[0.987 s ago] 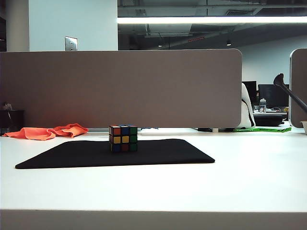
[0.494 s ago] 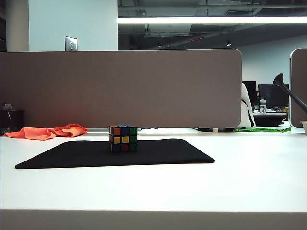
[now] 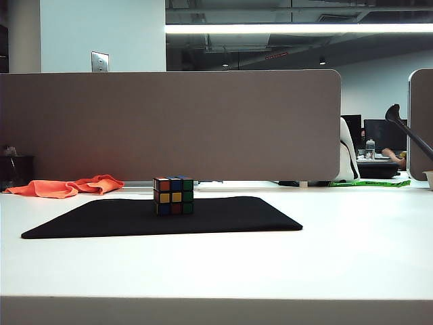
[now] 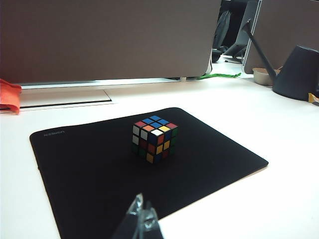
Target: Pick up the cube on the right side of the mouse pad, then place it in the center of the mouse pad.
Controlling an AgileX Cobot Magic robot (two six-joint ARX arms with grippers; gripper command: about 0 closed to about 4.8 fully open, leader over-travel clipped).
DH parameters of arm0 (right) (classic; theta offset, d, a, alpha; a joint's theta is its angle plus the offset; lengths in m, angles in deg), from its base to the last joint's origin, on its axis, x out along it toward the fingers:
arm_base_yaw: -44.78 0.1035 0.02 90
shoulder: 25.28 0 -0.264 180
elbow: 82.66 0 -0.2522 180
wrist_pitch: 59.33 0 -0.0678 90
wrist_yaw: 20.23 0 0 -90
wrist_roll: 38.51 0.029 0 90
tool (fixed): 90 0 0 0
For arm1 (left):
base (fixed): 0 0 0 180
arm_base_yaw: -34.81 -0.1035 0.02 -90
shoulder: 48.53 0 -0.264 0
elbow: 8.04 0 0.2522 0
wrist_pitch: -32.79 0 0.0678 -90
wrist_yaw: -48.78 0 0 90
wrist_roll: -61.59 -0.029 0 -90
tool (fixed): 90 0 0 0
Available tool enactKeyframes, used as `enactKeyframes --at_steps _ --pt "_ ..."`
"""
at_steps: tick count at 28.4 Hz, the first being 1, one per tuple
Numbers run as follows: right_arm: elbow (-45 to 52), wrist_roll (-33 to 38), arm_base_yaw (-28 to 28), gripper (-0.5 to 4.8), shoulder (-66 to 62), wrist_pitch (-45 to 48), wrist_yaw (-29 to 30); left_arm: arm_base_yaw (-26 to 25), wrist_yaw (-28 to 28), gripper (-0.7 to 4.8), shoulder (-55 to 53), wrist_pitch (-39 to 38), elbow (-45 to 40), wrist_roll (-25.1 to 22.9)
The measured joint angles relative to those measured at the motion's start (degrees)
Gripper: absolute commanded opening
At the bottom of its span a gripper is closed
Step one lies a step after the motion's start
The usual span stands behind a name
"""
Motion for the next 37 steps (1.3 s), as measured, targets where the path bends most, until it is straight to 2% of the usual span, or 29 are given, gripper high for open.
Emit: enactKeyframes --at_steps 2,16,20,25,31,37 --pt "0.0 0.0 0.0 -0.01 0.0 -0.3 0.0 0.0 0.4 -0.06 0.0 0.0 0.0 0.0" --pt "0.0 0.3 0.0 -0.01 0.0 -1.1 0.0 0.0 25.8 -0.06 0.0 0.0 0.0 0.0" --pt "0.0 0.4 0.0 -0.01 0.0 -1.1 0.0 0.0 30.8 -0.06 0.0 0.0 0.0 0.0" --pt "0.0 0.8 0.0 -0.01 0.0 -1.1 0.3 0.0 30.7 -0.06 0.0 -1.9 0.0 -0.6" --pt "0.0 0.9 0.0 -0.01 0.0 -1.1 0.4 0.0 23.2 -0.06 0.0 -4.3 0.0 -7.3" --pt "0.0 1.1 0.0 -0.01 0.0 -3.2 0.4 0.0 23.1 -0.06 0.0 -4.3 0.0 -9.3"
